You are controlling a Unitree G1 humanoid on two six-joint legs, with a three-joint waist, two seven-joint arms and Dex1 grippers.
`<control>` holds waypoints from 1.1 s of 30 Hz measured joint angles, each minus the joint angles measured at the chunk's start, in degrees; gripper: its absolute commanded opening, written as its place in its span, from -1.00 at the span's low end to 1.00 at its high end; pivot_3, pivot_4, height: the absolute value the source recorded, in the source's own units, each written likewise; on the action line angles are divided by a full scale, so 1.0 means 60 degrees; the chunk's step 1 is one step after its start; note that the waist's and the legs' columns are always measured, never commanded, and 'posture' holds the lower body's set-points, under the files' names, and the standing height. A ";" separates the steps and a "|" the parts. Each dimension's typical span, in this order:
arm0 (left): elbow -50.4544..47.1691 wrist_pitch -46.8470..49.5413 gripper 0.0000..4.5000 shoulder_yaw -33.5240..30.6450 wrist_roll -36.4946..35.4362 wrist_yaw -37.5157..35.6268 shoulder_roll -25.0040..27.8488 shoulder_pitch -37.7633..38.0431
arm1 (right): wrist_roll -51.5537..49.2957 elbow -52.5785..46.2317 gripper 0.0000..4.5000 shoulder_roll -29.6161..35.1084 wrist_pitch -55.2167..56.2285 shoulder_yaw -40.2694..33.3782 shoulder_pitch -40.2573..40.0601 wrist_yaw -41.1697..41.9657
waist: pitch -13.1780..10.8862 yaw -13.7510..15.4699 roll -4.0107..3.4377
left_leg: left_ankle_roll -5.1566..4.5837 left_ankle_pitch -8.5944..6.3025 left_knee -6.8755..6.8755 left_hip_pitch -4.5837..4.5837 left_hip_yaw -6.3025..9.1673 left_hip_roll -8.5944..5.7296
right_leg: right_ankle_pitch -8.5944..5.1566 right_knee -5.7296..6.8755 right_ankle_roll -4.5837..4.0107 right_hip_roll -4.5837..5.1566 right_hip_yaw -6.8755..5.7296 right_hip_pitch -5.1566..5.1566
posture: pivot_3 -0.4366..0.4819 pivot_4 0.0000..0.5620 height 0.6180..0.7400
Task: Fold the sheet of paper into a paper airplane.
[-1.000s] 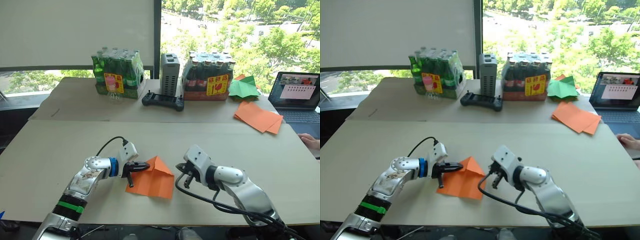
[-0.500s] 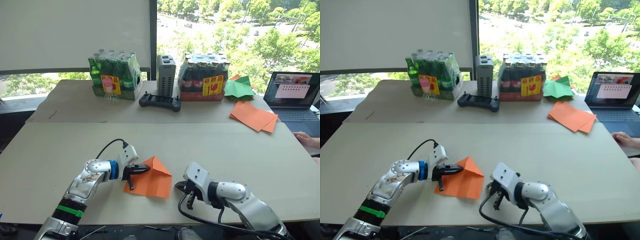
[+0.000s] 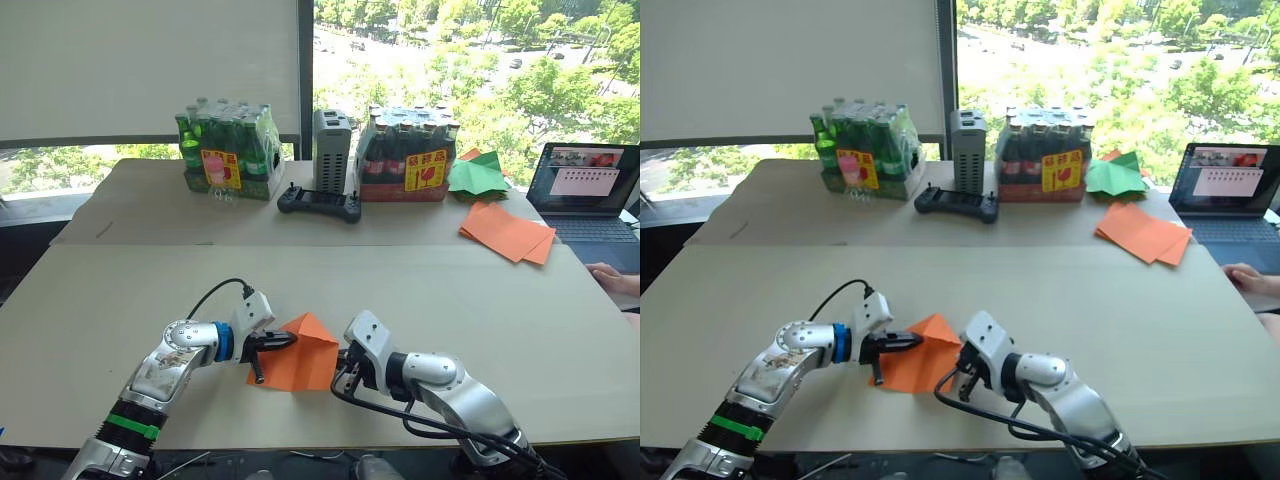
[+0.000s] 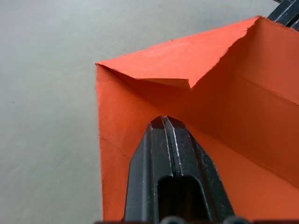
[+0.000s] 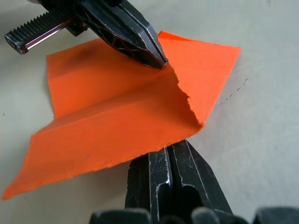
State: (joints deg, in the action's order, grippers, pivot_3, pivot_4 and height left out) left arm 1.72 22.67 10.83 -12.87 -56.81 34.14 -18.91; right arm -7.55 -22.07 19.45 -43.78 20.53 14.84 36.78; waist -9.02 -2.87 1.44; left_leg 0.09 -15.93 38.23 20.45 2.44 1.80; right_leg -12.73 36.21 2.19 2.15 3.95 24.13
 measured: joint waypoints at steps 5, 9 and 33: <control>0.0119 0.0042 -0.99 -0.0265 -0.0001 0.0042 0.0191 0.0007 | 0.0013 0.0662 -1.00 -0.0589 0.0262 0.0193 0.0730 -0.0225 | -0.0001 0.0011 -0.0002 | 0.0000 0.0000 0.0000 0.0004 0.0002 0.0009 | 0.0001 0.0002 -0.0008 -0.0010 0.0000 0.0004 | -0.05 -0.47 0.88; 0.0272 0.0048 -0.99 -0.0532 -0.0004 0.0154 0.0279 0.0022 | 0.0055 0.1096 -1.00 -0.0902 0.0369 0.0254 0.1039 -0.0387 | -0.0002 0.0035 -0.0003 | 0.0000 0.0000 0.0000 0.0007 0.0000 0.0008 | 0.0038 0.0000 -0.0070 -0.0008 -0.0001 0.0007 | -0.05 -0.47 0.88; 0.0246 0.0557 -0.99 -0.0259 0.0058 0.0095 0.0033 -0.0479 | 0.0129 0.1628 -1.00 -0.1099 0.0744 0.0531 0.1133 -0.0554 | -0.0004 0.0081 -0.0006 | 0.0000 0.0000 0.0001 0.0049 0.0002 -0.0003 | 0.0046 -0.0011 -0.0081 0.0004 -0.0004 0.0030 | -0.05 -0.47 0.88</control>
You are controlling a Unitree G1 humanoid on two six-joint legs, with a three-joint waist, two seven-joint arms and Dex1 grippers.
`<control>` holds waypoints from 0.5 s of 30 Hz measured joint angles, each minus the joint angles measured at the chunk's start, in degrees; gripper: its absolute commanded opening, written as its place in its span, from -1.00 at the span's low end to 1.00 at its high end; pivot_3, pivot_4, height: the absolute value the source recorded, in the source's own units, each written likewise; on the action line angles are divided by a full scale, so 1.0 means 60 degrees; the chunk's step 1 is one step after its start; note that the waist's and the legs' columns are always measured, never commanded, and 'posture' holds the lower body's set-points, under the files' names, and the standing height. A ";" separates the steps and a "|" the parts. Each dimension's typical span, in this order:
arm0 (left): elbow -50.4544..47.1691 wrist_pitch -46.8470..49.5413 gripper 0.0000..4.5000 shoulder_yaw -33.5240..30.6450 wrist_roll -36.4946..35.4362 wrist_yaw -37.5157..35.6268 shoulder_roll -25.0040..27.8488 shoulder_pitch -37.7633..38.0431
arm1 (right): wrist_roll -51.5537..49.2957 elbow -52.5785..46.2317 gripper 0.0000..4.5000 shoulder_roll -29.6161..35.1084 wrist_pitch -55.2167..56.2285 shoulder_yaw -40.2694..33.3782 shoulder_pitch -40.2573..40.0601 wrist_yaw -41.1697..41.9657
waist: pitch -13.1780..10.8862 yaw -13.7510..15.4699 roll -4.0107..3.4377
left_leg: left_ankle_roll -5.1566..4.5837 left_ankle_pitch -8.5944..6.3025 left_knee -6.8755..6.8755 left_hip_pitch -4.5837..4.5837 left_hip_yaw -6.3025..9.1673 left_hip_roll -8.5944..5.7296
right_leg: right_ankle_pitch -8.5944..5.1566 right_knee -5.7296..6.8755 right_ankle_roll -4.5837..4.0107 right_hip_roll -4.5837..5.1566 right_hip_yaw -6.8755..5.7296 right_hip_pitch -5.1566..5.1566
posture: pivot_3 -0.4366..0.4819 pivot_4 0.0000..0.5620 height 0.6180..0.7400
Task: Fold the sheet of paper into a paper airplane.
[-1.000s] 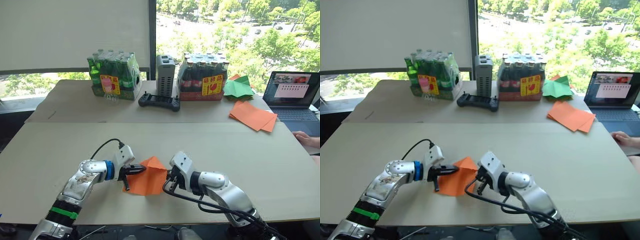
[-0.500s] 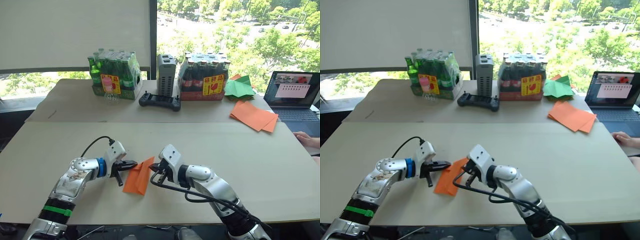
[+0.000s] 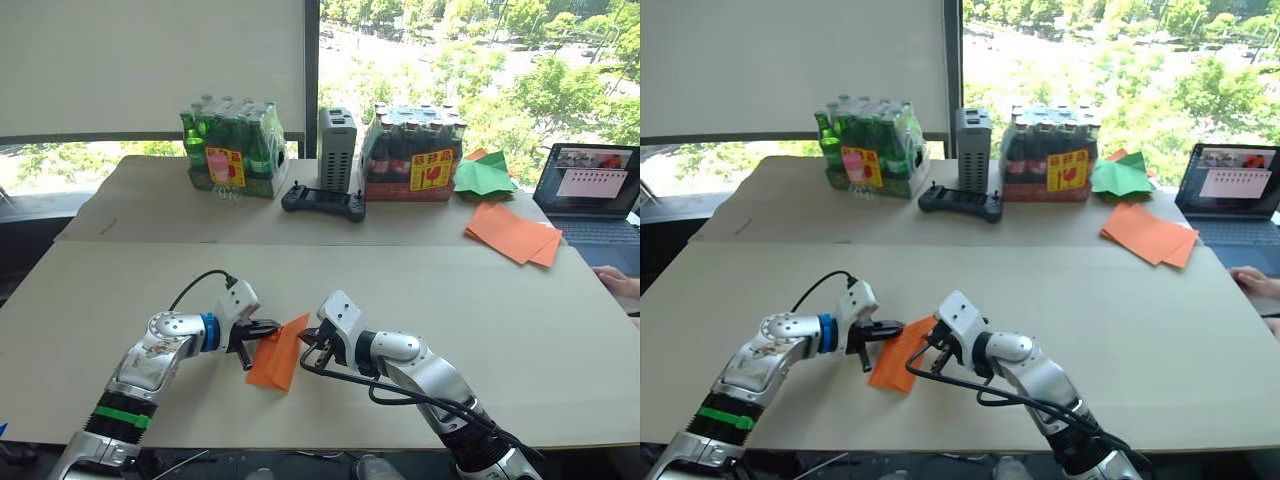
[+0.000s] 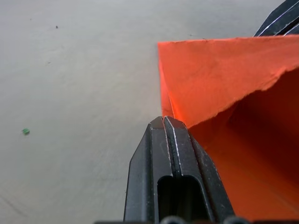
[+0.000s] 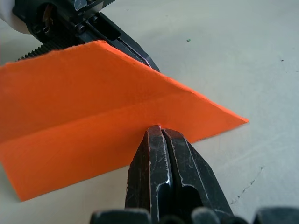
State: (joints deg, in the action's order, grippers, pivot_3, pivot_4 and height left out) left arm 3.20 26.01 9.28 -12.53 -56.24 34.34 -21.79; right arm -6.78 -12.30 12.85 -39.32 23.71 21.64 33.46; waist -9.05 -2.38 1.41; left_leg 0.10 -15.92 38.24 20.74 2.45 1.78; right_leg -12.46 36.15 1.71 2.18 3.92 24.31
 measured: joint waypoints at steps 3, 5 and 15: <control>-0.0034 -0.0100 -0.99 0.0281 0.0074 -0.0149 -0.0158 -0.0062 | 0.0001 0.0028 -1.00 -0.0017 0.0000 -0.0001 0.0001 -0.0068 | 0.0000 -0.0013 0.0000 | 0.0000 0.0000 0.0000 0.0000 0.0000 0.0000 | 0.0000 0.0001 0.0000 0.0000 0.0000 0.0001 | -0.05 -0.47 0.88; -0.0118 -0.0162 -0.99 0.0409 0.0111 -0.0220 -0.0194 -0.0057 | 0.0003 0.0070 -1.00 -0.0019 0.0000 -0.0002 0.0002 -0.0114 | 0.0000 -0.0014 0.0000 | 0.0000 0.0000 0.0000 -0.0001 0.0000 0.0000 | 0.0000 0.0002 0.0000 0.0000 0.0000 0.0001 | -0.05 -0.47 0.88; -0.0383 0.0245 -0.99 0.0434 -0.0030 -0.0339 -0.0368 0.0009 | 0.0077 0.0102 -1.00 -0.0028 0.0000 -0.0065 0.0027 -0.0234 | 0.0000 -0.0023 0.0000 | 0.0000 0.0000 0.0000 0.0000 0.0001 0.0000 | 0.0000 0.0002 0.0000 0.0000 -0.0001 0.0001 | -0.05 -0.47 0.88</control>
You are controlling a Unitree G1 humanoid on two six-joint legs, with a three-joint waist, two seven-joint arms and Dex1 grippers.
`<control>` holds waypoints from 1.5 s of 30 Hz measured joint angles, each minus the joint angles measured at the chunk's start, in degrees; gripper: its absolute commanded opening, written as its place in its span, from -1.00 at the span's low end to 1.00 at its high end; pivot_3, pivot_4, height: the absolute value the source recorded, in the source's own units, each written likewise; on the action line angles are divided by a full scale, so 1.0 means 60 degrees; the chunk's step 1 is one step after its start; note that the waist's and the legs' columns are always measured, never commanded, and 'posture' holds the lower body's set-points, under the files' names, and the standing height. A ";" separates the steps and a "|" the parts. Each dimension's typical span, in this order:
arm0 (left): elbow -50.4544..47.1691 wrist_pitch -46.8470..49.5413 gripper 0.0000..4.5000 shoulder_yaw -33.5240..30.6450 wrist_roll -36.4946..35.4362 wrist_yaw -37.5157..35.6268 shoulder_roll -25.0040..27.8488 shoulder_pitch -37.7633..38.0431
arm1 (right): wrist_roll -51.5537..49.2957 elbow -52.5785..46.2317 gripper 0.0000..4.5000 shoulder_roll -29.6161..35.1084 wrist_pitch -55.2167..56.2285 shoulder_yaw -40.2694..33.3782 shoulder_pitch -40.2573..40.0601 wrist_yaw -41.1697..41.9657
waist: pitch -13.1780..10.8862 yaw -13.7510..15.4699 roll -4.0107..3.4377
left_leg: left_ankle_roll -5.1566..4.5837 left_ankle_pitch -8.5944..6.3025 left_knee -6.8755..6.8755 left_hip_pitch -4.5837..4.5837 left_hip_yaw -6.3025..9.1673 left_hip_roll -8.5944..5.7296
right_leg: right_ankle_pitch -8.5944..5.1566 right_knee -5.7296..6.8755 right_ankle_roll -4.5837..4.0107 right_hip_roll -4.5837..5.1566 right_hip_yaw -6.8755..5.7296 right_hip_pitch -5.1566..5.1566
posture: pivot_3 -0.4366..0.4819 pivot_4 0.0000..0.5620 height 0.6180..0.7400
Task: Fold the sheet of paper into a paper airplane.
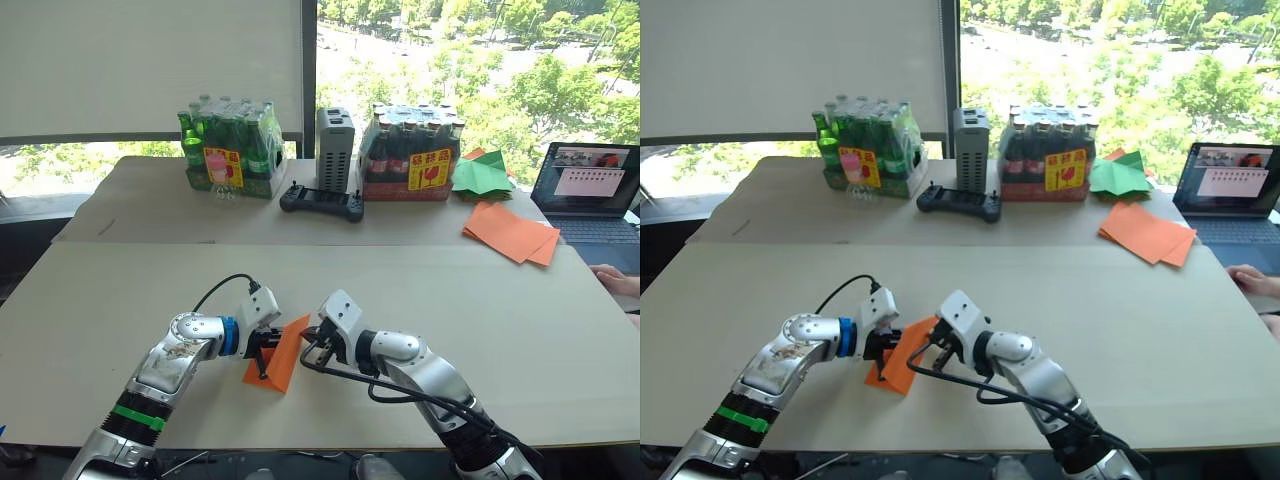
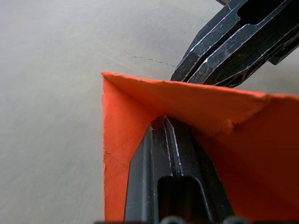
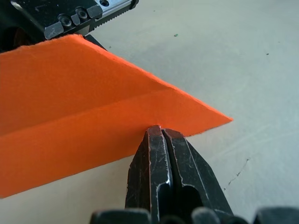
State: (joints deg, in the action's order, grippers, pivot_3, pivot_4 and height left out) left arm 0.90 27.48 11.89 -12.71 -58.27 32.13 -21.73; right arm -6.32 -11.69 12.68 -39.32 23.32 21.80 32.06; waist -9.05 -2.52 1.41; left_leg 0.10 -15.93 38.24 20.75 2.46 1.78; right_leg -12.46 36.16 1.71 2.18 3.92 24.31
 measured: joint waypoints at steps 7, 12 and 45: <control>0.0227 0.0247 -0.99 -0.0160 -0.0315 -0.0026 -0.0032 -0.0033 | -0.0001 0.0196 -1.00 -0.0014 0.0005 -0.0212 0.0069 -0.0009 | 0.0000 -0.0006 0.0000 | 0.0000 0.0000 0.0000 0.0001 0.0001 0.0001 | 0.0000 0.0002 -0.0001 0.0000 0.0000 0.0003 | -0.05 -0.47 0.88; 0.0389 0.0186 -0.99 -0.0163 -0.0323 -0.0074 -0.0015 -0.0085 | -0.0001 0.0230 -1.00 -0.0017 0.0006 -0.0294 0.0224 -0.0007 | 0.0000 -0.0012 0.0000 | 0.0000 0.0000 0.0000 -0.0001 0.0001 0.0000 | 0.0001 0.0004 -0.0001 -0.0001 0.0000 0.0001 | -0.05 -0.47 0.88; 0.0352 -0.0560 -0.99 0.0261 0.0345 -0.0240 0.0019 -0.0149 | 0.0113 0.0145 -1.00 -0.0376 0.0017 -0.0044 0.0246 -0.0132 | 0.0000 0.0009 0.0000 | 0.0000 0.0000 0.0002 -0.0010 0.0000 -0.0001 | 0.0000 0.0003 0.0000 0.0003 -0.0001 -0.0009 | -0.05 -0.47 0.88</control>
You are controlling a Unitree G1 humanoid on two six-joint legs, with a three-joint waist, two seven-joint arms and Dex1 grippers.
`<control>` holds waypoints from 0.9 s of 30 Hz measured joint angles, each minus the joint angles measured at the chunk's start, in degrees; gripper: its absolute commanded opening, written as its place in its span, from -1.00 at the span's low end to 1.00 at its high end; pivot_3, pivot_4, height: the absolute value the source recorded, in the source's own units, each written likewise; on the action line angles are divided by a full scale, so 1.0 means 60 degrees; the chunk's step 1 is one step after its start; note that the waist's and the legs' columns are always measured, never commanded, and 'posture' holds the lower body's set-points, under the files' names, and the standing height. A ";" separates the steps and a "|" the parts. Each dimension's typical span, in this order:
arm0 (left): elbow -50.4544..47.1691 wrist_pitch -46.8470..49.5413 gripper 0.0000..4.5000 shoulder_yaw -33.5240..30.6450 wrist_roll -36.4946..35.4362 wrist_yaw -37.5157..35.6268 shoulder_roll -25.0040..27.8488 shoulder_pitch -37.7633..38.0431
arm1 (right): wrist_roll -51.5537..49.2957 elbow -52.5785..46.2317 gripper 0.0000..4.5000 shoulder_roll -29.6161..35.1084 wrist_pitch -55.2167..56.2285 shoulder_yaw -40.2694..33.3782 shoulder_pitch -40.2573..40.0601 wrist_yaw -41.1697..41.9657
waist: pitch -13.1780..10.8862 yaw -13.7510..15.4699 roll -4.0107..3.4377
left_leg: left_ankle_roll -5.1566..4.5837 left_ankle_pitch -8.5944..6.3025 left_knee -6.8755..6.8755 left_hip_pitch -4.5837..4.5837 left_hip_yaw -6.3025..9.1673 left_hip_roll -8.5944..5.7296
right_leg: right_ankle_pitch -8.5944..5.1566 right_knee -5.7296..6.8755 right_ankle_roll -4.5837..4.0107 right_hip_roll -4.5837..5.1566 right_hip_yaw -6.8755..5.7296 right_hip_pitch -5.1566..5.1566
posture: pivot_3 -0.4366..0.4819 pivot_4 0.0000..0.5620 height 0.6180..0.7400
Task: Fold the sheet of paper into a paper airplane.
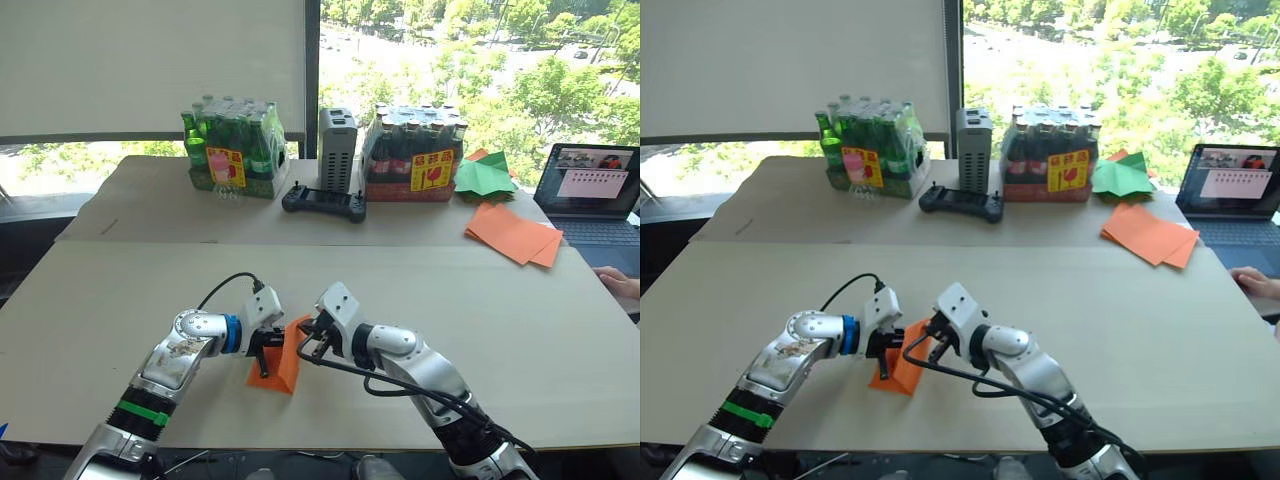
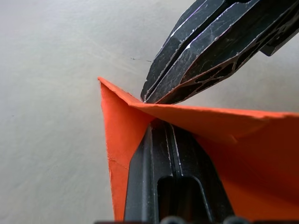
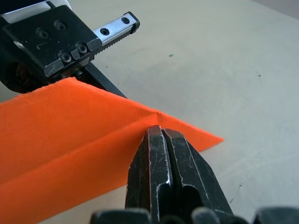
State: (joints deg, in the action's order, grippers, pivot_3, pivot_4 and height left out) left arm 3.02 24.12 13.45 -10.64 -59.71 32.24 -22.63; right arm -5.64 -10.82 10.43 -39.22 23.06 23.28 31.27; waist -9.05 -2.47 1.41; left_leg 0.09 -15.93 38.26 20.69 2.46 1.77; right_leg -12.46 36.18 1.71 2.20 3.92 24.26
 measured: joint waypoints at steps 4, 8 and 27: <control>-0.0170 0.0213 -0.99 -0.0270 -0.0120 0.0007 0.0346 0.0124 | 0.0060 0.0044 -1.00 -0.0048 0.0065 0.0245 -0.0020 0.0012 | 0.0000 -0.0088 0.0000 | 0.0000 0.0000 -0.0001 -0.0005 0.0000 0.0006 | 0.0001 0.0010 -0.0001 -0.0006 0.0000 0.0005 | -0.05 -0.47 0.88; -0.0513 0.0530 -0.99 -0.0711 -0.0249 0.0045 0.0844 0.0477 | 0.0112 0.0282 -1.00 -0.0137 0.0182 0.0550 -0.0017 0.0058 | -0.0001 -0.0184 -0.0001 | 0.0000 0.0000 -0.0001 -0.0007 0.0002 0.0013 | 0.0001 0.0013 -0.0002 -0.0013 0.0000 0.0006 | -0.05 -0.47 0.88; -0.2277 0.1864 -0.99 -0.2440 -0.2041 0.0308 0.1142 0.1618 | 0.0414 0.0698 -1.00 -0.0117 0.0475 0.0992 0.0214 0.0534 | -0.0009 -0.0222 -0.0003 | 0.0001 0.0000 -0.0001 0.0018 0.0000 0.0007 | 0.0001 0.0003 -0.0002 0.0005 -0.0001 0.0025 | -0.05 -0.47 0.88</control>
State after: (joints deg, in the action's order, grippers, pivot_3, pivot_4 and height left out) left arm -10.65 35.30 -1.19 -22.88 -57.87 39.09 -12.92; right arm -3.15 -6.63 9.72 -36.37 29.01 24.56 34.47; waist -9.10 -3.80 1.40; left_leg 0.10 -15.93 38.25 20.80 2.46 1.81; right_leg -12.45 36.20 1.70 2.23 3.91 24.41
